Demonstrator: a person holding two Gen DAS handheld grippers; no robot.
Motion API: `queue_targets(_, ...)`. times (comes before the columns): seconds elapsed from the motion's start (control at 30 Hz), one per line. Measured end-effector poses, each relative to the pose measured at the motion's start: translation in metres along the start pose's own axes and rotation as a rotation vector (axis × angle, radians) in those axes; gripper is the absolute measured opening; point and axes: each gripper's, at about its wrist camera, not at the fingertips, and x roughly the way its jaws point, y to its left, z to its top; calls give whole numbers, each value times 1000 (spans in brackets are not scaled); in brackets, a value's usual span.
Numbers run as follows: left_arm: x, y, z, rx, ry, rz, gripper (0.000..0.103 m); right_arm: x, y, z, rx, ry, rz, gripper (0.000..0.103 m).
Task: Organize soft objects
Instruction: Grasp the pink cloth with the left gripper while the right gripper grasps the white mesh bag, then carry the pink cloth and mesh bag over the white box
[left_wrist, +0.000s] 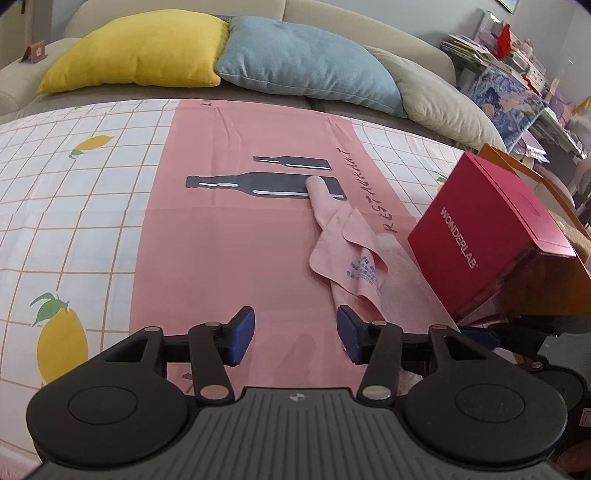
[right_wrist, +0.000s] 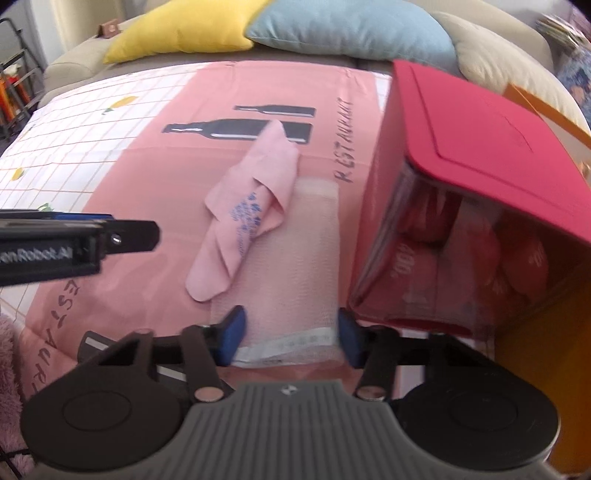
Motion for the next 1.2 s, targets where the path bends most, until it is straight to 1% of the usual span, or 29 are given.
queue_targets(0.03, 0, -2, 0, 9, 4, -1, 59, 0, 1, 0, -9, -5, 7, 37)
queue_targets(0.07, 1, -5, 0, 17, 8, -2, 59, -1, 2, 0, -20, -11, 12, 22)
queue_targets(0.1, 1, -6, 1, 22, 11, -6, 59, -3, 2, -1, -32, -15, 19, 2)
queue_targets(0.13, 1, -8, 2, 25, 14, -12, 60, -2, 2, -1, -40, -14, 29, 0)
queue_targets(0.2, 3, -11, 7, 28, 18, -29, 70, -3, -2, -1, -25, -8, 45, 0)
queue_targets(0.23, 6, -13, 10, 31, 20, -43, 77, -4, -3, -2, -17, -5, 47, 0)
queue_targets(0.27, 8, -16, 13, 38, 22, -53, 80, -5, -4, -2, -17, -3, 47, 0)
queue_targets(0.37, 23, -26, 22, 67, 33, -63, 80, -3, -2, -1, -34, -2, 44, 0)
queue_targets(0.47, 41, -33, 26, 78, 42, -39, 80, -2, -2, 1, -43, 0, 44, 0)
queue_targets(0.5, 47, -36, 26, 95, 49, -29, 79, -2, -3, 1, -46, -1, 48, 0)
queue_targets(0.57, 53, -43, 26, 135, 49, -15, 76, -2, -4, 2, -47, 2, 55, 0)
queue_targets(0.7, 62, -49, 27, 160, 46, 6, 74, 0, -7, 4, -21, 12, 71, 0)
queue_targets(0.8, 67, -55, 27, 209, 44, 31, 66, 1, -6, 4, -29, 14, 70, 0)
queue_targets(0.87, 68, -60, 28, 250, 46, 50, 42, 2, -7, 5, -22, 17, 75, 0)
queue_targets(0.9, 68, -62, 28, 269, 44, 57, 37, 3, -8, 6, -18, 20, 78, 0)
queue_targets(0.97, 66, -64, 28, 287, 44, 61, 19, 3, -11, 6, -13, 24, 82, 0)
queue_targets(1.03, 65, -64, 28, 294, 41, 75, 6, 4, -11, 6, -17, 24, 82, 0)
queue_targets(1.1, 61, -62, 29, 279, 36, 75, 5, 4, -10, 6, -28, 25, 79, 0)
queue_targets(1.2, 50, -58, 33, 267, 9, 96, 4, 6, -11, 8, -38, 35, 87, 0)
